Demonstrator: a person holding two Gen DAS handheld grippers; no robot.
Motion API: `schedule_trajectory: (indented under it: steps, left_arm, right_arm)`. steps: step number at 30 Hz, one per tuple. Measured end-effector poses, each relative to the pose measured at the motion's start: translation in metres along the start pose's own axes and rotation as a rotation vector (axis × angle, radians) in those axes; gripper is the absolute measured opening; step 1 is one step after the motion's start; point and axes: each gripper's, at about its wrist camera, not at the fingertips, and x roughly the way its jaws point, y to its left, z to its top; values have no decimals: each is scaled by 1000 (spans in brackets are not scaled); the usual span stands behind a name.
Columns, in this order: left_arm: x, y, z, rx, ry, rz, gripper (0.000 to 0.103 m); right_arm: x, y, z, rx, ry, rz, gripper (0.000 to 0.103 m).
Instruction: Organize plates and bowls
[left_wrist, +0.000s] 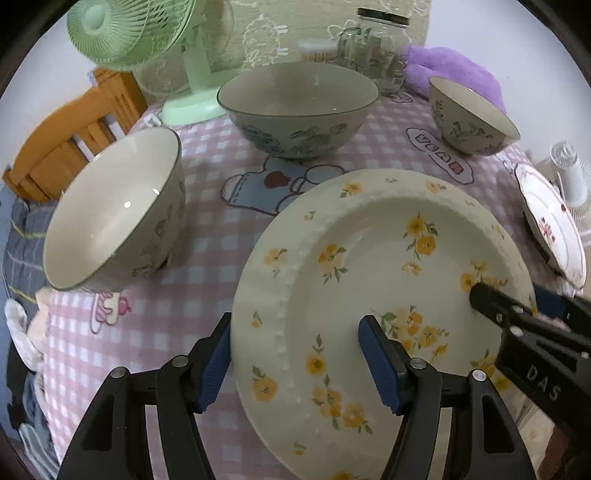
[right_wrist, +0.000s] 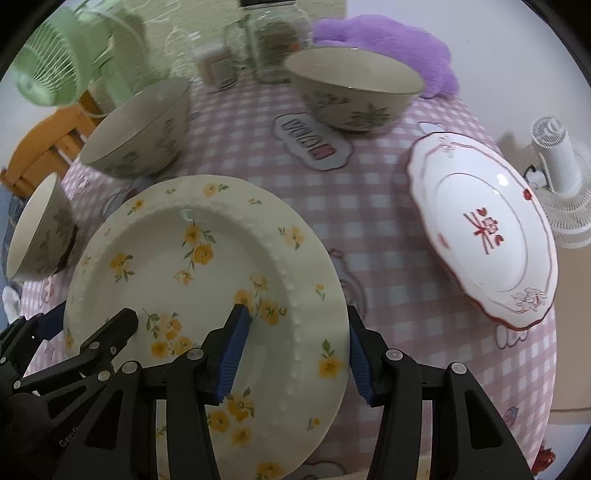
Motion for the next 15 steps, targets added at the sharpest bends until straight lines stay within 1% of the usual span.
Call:
schedule_trajectory:
  steps: [2,5,8,10,15]
  left_arm:
    - [0,-4,1,22,-10,13,70]
    - [3,-3,3,1,-16,6,72]
    - [6,-1,7,-20,-14,-4,72]
    - [6,-1,9,-29,-6,0,71]
    - [1,-1,9,-17,3,1,71]
  right_arm:
    - [3,2,2,9,11,-1,61]
    - [5,3,5,10,-2,0,64]
    - [8,3,9,7,-11,5,64]
    - [8,5,10,11,-8,-9,63]
    - [3,10,11,-20,-8,-33,62]
